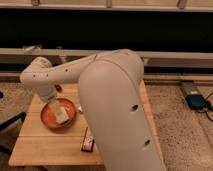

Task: Move the arm in a circular motion

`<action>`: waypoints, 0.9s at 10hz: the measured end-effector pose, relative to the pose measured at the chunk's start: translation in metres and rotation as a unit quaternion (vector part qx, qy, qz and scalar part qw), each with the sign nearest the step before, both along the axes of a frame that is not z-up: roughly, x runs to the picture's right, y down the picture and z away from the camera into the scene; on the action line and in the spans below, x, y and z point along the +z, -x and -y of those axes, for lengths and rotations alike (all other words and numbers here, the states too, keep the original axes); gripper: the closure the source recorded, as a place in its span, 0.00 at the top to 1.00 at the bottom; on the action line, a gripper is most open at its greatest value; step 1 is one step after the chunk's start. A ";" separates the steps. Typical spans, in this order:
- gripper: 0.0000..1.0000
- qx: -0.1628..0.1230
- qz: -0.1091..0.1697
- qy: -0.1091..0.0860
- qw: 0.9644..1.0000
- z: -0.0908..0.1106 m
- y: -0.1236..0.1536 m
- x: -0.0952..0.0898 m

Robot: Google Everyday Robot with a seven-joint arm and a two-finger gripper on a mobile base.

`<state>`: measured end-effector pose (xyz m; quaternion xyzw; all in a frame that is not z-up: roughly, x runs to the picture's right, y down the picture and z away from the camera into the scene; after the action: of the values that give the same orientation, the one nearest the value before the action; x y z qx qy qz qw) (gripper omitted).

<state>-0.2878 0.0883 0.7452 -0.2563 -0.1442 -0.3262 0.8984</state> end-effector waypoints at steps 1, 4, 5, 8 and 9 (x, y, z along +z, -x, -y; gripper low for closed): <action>0.80 -0.008 0.011 -0.007 1.000 -0.009 0.009 -0.024; 0.80 -0.025 0.046 -0.024 0.998 -0.041 0.024 -0.085; 0.80 -0.027 0.053 -0.026 0.998 -0.055 0.016 -0.104; 0.80 -0.013 0.047 -0.017 0.999 -0.083 -0.024 -0.127; 0.80 0.002 0.035 -0.009 0.999 -0.090 -0.048 -0.127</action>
<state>-0.2402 0.1781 0.6186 -0.2362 -0.1728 -0.3347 0.8957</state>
